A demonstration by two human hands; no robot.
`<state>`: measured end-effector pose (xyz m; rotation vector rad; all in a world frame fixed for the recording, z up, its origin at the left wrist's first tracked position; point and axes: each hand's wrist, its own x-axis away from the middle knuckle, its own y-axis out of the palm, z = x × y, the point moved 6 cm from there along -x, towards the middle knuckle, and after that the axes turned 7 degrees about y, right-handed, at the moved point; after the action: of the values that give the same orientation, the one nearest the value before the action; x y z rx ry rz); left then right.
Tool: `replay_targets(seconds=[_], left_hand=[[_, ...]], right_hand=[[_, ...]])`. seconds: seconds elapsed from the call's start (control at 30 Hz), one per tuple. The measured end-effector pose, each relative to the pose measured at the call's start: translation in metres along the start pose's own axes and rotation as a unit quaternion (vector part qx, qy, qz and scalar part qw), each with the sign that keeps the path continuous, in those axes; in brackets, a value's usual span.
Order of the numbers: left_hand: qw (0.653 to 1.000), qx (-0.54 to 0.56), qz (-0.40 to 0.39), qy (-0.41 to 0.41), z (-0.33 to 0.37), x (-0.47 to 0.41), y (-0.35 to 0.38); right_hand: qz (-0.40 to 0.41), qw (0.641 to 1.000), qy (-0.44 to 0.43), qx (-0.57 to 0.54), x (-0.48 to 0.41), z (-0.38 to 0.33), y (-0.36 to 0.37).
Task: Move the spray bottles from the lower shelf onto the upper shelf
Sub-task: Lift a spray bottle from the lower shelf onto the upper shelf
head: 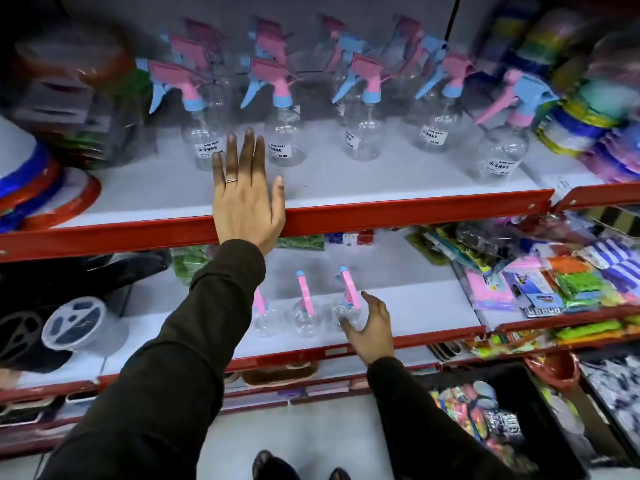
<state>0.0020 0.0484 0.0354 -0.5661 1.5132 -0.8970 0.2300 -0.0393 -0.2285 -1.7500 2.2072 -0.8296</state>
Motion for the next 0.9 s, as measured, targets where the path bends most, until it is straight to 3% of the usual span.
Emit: replay_targets(seconds=[0.13, 0.27, 0.9], left_hand=[[1.0, -0.014, 0.004, -0.006, -0.001, -0.001, 0.002], [1.0, -0.019, 0.008, -0.001, -0.002, -0.001, 0.005], [1.0, -0.011, -0.015, -0.014, 0.002, 0.0, -0.005]], right_hand=[[-0.024, 0.995, 0.09, -0.022, -0.012, 0.003, 0.015], [-0.025, 0.993, 0.103, -0.053, -0.016, 0.004, 0.019], [0.134, 0.981, -0.133, -0.034, 0.044, -0.057, -0.091]])
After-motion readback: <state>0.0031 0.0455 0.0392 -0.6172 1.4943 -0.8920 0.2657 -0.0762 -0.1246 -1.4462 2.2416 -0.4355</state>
